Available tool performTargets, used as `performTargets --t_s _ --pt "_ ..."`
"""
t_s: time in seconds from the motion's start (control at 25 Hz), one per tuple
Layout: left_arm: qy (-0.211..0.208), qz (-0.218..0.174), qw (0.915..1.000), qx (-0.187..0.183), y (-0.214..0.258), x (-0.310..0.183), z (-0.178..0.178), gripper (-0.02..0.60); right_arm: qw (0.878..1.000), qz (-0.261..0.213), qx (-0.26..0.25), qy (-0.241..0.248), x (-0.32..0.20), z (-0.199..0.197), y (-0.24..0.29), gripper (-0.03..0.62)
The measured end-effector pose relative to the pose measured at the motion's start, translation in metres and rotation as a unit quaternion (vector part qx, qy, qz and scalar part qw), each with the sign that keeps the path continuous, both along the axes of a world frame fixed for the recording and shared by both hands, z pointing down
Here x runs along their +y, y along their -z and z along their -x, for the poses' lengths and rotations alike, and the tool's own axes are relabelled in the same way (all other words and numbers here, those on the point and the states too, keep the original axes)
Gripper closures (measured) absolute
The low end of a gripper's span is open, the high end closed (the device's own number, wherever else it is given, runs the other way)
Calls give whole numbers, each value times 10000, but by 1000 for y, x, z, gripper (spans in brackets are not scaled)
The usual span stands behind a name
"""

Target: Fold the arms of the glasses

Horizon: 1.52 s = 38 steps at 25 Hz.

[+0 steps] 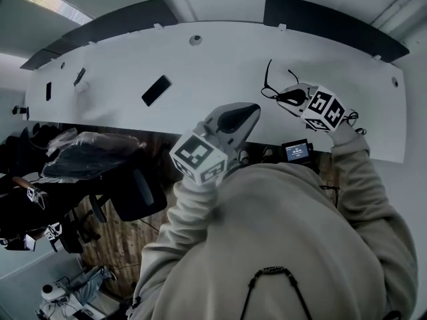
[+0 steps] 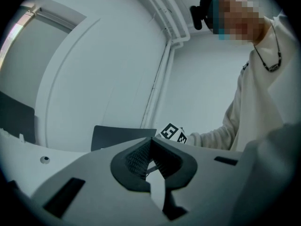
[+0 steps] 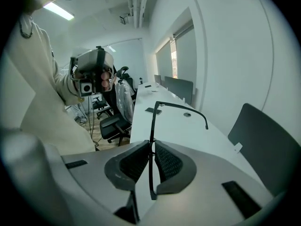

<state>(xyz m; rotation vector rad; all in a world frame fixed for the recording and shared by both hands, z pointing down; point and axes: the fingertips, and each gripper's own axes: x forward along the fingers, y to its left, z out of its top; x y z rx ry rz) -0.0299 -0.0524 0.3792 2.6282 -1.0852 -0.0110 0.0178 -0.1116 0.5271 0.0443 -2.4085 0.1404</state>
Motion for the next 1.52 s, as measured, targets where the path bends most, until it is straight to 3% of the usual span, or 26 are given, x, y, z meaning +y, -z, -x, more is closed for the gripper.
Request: performTargets --t_s 0.2,0.56,0.76,0.92,1.08,1.32,1.52 --pt "-119 -160 9998 23 11 -4 1 576 9999 -100 -113 -70 11 -6 26 539" --pt "-214 -438 9988 99 29 -18 9 576 9952 282 -883 -311 40 -11 84 539" --pt "-299 -576 9979 88 35 -26 13 576 9928 302 -1072 -430 48 -17 103 539" --pt "-547 -724 9959 50 38 -34 4 577 9822 728 -1643 -550 56 -18 128 539" --pt "-685 -884 9937 -71 42 -45 2 576 9620 1293 -2360 -460 72 -17 166 539" --pt "-769 -1040 9914 -204 48 -60 2 566 9513 1450 -2677 -480 79 -14 186 539" --pt "-964 -1094 9886 -363 45 -71 -10 452 9461 1582 -2798 -389 83 -10 198 539"
